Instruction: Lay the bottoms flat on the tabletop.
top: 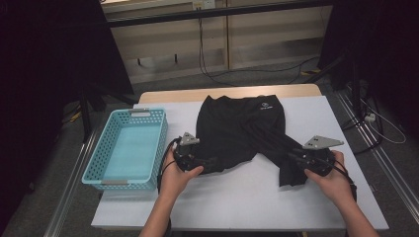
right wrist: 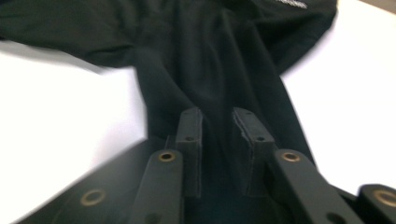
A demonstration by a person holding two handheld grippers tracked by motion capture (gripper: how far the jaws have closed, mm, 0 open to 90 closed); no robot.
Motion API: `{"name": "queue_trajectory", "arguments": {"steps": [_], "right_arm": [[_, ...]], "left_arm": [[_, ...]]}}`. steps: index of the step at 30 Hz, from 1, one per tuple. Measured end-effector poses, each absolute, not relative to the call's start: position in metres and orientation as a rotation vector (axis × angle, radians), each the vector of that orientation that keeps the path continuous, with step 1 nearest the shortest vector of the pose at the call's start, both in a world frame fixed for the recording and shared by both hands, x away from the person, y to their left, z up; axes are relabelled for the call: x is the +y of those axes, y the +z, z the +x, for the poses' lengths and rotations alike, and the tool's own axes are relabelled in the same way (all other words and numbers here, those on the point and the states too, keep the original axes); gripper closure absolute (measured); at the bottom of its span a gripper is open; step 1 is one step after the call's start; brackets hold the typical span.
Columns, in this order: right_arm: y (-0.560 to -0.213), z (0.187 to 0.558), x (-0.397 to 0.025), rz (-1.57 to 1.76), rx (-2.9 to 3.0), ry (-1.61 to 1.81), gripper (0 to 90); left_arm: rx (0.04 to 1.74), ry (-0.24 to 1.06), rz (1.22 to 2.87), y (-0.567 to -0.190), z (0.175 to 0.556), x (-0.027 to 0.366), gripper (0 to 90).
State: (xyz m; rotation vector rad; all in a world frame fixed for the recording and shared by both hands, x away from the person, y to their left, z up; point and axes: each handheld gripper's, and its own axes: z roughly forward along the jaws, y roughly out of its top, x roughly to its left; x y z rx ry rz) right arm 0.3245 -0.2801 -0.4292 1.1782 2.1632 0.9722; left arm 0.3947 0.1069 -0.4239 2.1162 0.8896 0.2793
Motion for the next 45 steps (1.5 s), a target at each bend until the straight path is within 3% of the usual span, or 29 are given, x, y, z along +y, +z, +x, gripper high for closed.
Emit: {"name": "queue_trajectory", "arguments": {"steps": [6, 12, 15, 16, 17, 25, 36, 37, 39, 44, 45], "right_arm": [[-0.425, 0.319, -0.256, 1.119, 2.218, 1.010, 65.8], [-0.444, 0.321, -0.247, 1.114, 2.306, 0.858, 63.1], [-0.452, 0.324, -0.249, 1.129, 2.312, 0.847, 72.0], [-0.451, 0.324, -0.249, 1.125, 2.313, 0.849, 82.3], [-0.450, 0.325, -0.250, 1.131, 2.319, 0.868, 87.1], [-0.434, 0.321, -0.240, 1.099, 2.321, 1.023, 89.0], [-0.429, 0.314, -0.183, 0.975, 2.403, 1.249, 88.9], [-0.431, 0.314, -0.179, 0.961, 2.417, 1.232, 87.3], [-0.437, 0.316, -0.174, 0.971, 2.433, 1.190, 71.7], [-0.435, 0.317, -0.196, 1.056, 2.364, 1.129, 51.7], [-0.435, 0.317, -0.196, 1.056, 2.364, 1.129, 51.7]], "left_arm": [[0.884, 0.256, 2.108, -0.423, 0.395, 0.109, 16.6], [0.889, 0.258, 2.103, -0.422, 0.394, 0.109, 16.5], [0.882, 0.253, 2.104, -0.423, 0.394, 0.108, 16.5], [0.883, 0.255, 2.103, -0.423, 0.394, 0.107, 16.5], [0.884, 0.262, 2.107, -0.424, 0.394, 0.107, 16.5], [0.882, 0.248, 2.110, -0.424, 0.394, 0.107, 16.5], [0.887, 0.239, 2.108, -0.426, 0.394, 0.105, 16.5], [0.890, 0.238, 2.106, -0.426, 0.394, 0.105, 16.5], [0.893, 0.238, 2.104, -0.426, 0.393, 0.105, 16.5], [0.880, 0.238, 2.097, -0.424, 0.392, 0.105, 16.5], [0.878, 0.238, 2.099, -0.424, 0.392, 0.105, 16.5]]}}
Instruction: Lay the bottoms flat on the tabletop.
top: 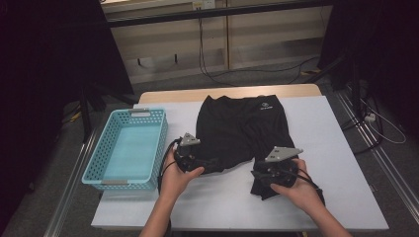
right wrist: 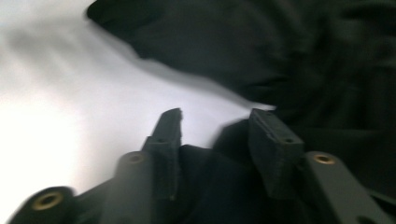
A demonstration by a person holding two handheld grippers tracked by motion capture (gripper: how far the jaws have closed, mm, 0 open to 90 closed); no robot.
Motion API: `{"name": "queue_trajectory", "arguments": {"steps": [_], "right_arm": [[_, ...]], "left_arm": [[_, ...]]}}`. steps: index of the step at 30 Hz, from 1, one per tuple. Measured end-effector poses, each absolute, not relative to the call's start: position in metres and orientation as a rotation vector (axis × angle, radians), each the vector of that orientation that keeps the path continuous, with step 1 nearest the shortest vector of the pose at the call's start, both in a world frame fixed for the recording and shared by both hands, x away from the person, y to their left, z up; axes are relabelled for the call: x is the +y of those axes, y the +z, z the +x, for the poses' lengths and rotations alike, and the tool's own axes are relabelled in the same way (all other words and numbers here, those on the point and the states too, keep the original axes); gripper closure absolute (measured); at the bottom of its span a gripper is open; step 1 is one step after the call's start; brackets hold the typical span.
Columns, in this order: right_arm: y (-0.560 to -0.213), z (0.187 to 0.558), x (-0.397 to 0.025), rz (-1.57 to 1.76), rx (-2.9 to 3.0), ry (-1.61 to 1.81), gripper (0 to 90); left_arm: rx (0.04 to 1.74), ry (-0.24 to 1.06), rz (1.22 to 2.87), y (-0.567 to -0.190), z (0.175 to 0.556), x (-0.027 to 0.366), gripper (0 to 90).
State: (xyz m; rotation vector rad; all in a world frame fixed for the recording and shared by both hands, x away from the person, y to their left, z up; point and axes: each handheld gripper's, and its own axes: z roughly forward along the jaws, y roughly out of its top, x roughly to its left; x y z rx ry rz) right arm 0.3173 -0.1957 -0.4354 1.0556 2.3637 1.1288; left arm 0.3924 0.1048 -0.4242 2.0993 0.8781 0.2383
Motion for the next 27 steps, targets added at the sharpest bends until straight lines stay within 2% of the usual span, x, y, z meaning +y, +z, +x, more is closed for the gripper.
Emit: {"name": "queue_trajectory", "arguments": {"steps": [6, 13, 20, 23, 26, 27], "right_arm": [[-0.426, 0.318, -0.236, 1.176, 2.223, 1.078, 43.0], [-0.426, 0.319, -0.269, 1.272, 2.153, 1.063, 47.1], [-0.447, 0.322, -0.277, 1.325, 2.211, 0.885, 50.0], [-0.452, 0.323, -0.276, 1.314, 2.230, 0.834, 54.6], [-0.453, 0.324, -0.274, 1.300, 2.256, 0.883, 77.3], [-0.453, 0.324, -0.272, 1.285, 2.267, 0.888, 82.1]], "left_arm": [[0.859, 0.234, 2.108, -0.424, 0.391, 0.100, 16.4], [0.850, 0.216, 2.109, -0.425, 0.389, 0.094, 16.4], [0.839, 0.209, 2.123, -0.427, 0.389, 0.089, 16.4], [0.832, 0.213, 2.125, -0.427, 0.388, 0.088, 16.4], [0.829, 0.208, 2.130, -0.428, 0.387, 0.086, 16.4], [0.826, 0.207, 2.133, -0.428, 0.386, 0.085, 16.4]]}}
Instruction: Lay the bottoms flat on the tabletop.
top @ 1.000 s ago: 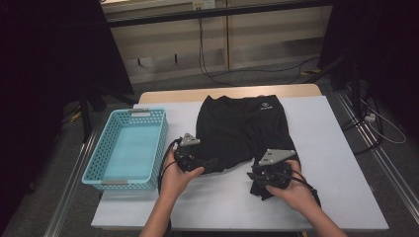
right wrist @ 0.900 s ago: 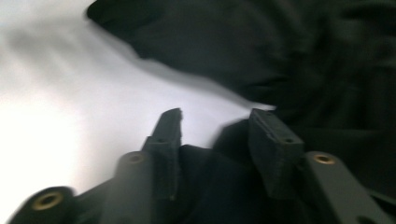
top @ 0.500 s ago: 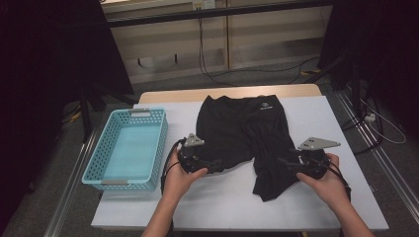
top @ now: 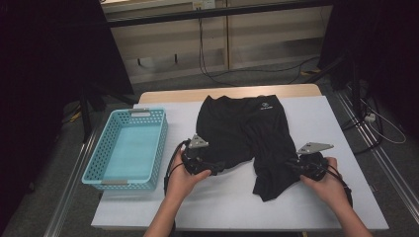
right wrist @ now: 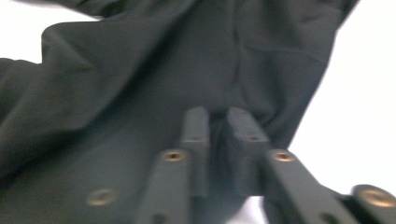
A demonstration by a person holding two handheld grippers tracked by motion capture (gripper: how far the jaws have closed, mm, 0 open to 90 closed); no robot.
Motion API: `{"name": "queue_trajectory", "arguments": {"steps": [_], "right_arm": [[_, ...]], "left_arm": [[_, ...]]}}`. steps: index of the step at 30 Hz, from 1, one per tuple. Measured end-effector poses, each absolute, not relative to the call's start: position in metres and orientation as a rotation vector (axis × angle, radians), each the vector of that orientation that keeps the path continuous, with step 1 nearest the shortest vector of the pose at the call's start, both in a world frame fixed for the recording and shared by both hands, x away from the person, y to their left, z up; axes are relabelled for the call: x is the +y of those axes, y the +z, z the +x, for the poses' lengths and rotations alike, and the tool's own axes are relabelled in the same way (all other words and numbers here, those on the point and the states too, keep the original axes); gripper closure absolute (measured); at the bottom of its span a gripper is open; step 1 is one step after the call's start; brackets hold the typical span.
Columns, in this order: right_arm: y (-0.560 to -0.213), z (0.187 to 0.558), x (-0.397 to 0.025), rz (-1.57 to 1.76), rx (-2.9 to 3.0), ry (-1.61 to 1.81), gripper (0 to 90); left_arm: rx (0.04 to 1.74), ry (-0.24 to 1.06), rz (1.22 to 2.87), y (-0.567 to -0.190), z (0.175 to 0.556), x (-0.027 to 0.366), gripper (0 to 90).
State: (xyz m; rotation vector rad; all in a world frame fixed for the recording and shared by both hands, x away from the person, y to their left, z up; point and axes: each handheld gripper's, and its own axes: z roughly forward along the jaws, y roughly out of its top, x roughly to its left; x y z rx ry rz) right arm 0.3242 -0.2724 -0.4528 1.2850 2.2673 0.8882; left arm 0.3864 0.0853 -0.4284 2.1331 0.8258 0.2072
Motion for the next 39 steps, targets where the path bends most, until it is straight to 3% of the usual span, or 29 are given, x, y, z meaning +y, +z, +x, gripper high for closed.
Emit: {"name": "queue_trajectory", "arguments": {"steps": [3, 21, 25, 31, 35, 39], "right_arm": [[-0.452, 0.327, -0.269, 1.264, 2.298, 0.878, 89.7], [-0.438, 0.340, -0.290, 1.297, 2.104, 0.950, 89.6], [-0.440, 0.339, -0.288, 1.295, 2.105, 0.921, 76.3], [-0.440, 0.333, -0.286, 1.313, 2.084, 0.945, 45.5], [-0.440, 0.328, -0.288, 1.337, 2.073, 0.967, 33.6], [-0.442, 0.322, -0.289, 1.350, 2.093, 0.966, 27.7]], "left_arm": [[0.818, 0.208, 2.135, -0.428, 0.385, 0.084, 16.4], [0.691, 0.143, 2.133, -0.427, 0.370, 0.056, 14.2], [0.669, 0.131, 2.135, -0.427, 0.367, 0.051, 14.2], [0.647, 0.120, 2.137, -0.428, 0.364, 0.045, 14.1], [0.624, 0.105, 2.151, -0.430, 0.361, 0.040, 14.0], [0.604, 0.087, 2.145, -0.430, 0.359, 0.035, 14.0]]}}
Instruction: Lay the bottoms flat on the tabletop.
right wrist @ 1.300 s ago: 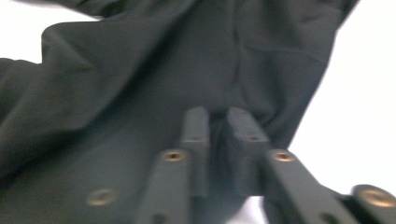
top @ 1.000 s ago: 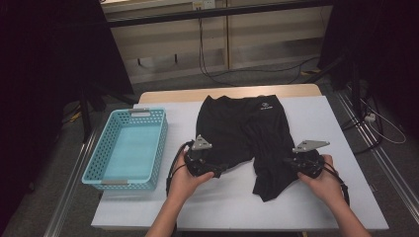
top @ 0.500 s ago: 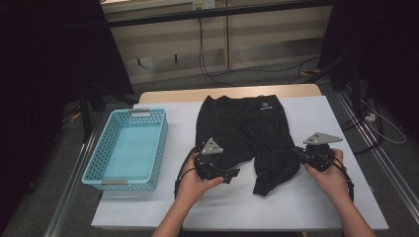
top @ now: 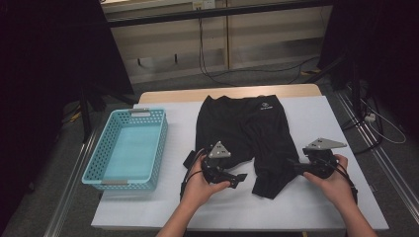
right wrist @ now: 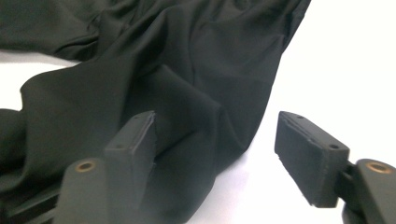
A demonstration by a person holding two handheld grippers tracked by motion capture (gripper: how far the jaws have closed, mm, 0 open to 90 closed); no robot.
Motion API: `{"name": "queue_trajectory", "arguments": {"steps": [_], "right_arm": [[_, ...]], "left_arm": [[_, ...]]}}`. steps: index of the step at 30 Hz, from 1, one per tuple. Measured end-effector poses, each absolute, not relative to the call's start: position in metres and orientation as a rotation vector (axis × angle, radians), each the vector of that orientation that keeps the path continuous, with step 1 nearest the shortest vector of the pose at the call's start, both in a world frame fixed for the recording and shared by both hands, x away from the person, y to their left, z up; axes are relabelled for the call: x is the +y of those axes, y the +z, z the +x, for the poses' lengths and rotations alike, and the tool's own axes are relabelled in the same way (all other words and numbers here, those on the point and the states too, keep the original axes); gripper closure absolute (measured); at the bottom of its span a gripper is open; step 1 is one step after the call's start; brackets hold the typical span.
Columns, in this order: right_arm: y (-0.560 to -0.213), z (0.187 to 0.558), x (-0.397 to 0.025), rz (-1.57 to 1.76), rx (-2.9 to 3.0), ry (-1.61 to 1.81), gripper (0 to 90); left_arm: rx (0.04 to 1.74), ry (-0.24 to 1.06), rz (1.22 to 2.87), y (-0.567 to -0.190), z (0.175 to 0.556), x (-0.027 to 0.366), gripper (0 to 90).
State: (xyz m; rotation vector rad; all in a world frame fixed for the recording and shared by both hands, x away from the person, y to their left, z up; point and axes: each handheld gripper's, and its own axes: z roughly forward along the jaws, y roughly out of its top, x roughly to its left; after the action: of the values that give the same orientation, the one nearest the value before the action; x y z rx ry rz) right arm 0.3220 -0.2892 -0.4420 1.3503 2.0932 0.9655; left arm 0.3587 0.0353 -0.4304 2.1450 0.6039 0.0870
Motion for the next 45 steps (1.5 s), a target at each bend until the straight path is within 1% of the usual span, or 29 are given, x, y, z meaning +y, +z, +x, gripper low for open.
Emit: {"name": "queue_trajectory", "arguments": {"steps": [3, 7, 16, 24, 27, 28, 29, 30, 31, 33, 35, 36, 37, 39, 40, 41, 43, 45], "right_arm": [[-0.438, 0.318, -0.288, 1.341, 2.085, 0.972, 24.6], [-0.436, 0.313, -0.286, 1.343, 2.089, 0.980, 23.0], [-0.443, 0.286, -0.283, 1.307, 2.155, 0.966, 23.5], [-0.447, 0.283, -0.287, 1.298, 2.135, 0.967, 34.1], [-0.450, 0.285, -0.290, 1.310, 2.137, 0.945, 40.0], [-0.451, 0.286, -0.290, 1.322, 2.137, 0.955, 42.7], [-0.451, 0.286, -0.291, 1.323, 2.138, 0.956, 45.4], [-0.451, 0.286, -0.291, 1.327, 2.139, 0.954, 47.1], [-0.450, 0.286, -0.291, 1.332, 2.140, 0.956, 50.2], [-0.450, 0.286, -0.291, 1.331, 2.144, 0.972, 58.6], [-0.449, 0.286, -0.291, 1.328, 2.152, 0.970, 63.8], [-0.449, 0.286, -0.291, 1.330, 2.157, 0.965, 67.2], [-0.449, 0.287, -0.291, 1.321, 2.165, 0.966, 70.3], [-0.449, 0.288, -0.290, 1.316, 2.173, 0.964, 78.2], [-0.449, 0.289, -0.290, 1.305, 2.179, 0.972, 82.2], [-0.449, 0.289, -0.290, 1.303, 2.181, 0.981, 84.4], [-0.448, 0.290, -0.290, 1.300, 2.181, 1.013, 89.1], [-0.447, 0.290, -0.290, 1.295, 2.185, 1.019, 89.6]], "left_arm": [[0.591, 0.096, 2.152, -0.432, 0.357, 0.033, 14.1], [0.575, 0.090, 2.166, -0.434, 0.355, 0.028, 14.4], [0.555, 0.075, 2.182, -0.443, 0.349, 0.017, 16.7], [0.516, 0.061, 2.180, -0.447, 0.344, 0.002, 20.6], [0.514, 0.045, 2.181, -0.449, 0.342, -0.002, 24.2], [0.510, 0.047, 2.188, -0.450, 0.342, -0.003, 26.0], [0.503, 0.046, 2.191, -0.451, 0.341, -0.004, 30.3], [0.495, 0.054, 2.190, -0.452, 0.341, -0.006, 32.8], [0.499, 0.058, 2.196, -0.453, 0.341, -0.007, 33.5], [0.503, 0.036, 2.205, -0.455, 0.341, -0.010, 42.1], [0.499, 0.025, 2.215, -0.456, 0.342, -0.013, 45.8], [0.492, 0.015, 2.216, -0.457, 0.342, -0.015, 50.2], [0.494, 0.006, 2.216, -0.458, 0.341, -0.017, 52.1], [0.484, -0.003, 2.232, -0.458, 0.340, -0.020, 58.6], [0.475, 0.015, 2.239, -0.458, 0.339, -0.022, 60.8], [0.470, 0.029, 2.240, -0.458, 0.339, -0.022, 62.9], [0.476, 0.020, 2.241, -0.458, 0.339, -0.022, 70.4], [0.477, 0.007, 2.234, -0.458, 0.339, -0.021, 76.3]]}}
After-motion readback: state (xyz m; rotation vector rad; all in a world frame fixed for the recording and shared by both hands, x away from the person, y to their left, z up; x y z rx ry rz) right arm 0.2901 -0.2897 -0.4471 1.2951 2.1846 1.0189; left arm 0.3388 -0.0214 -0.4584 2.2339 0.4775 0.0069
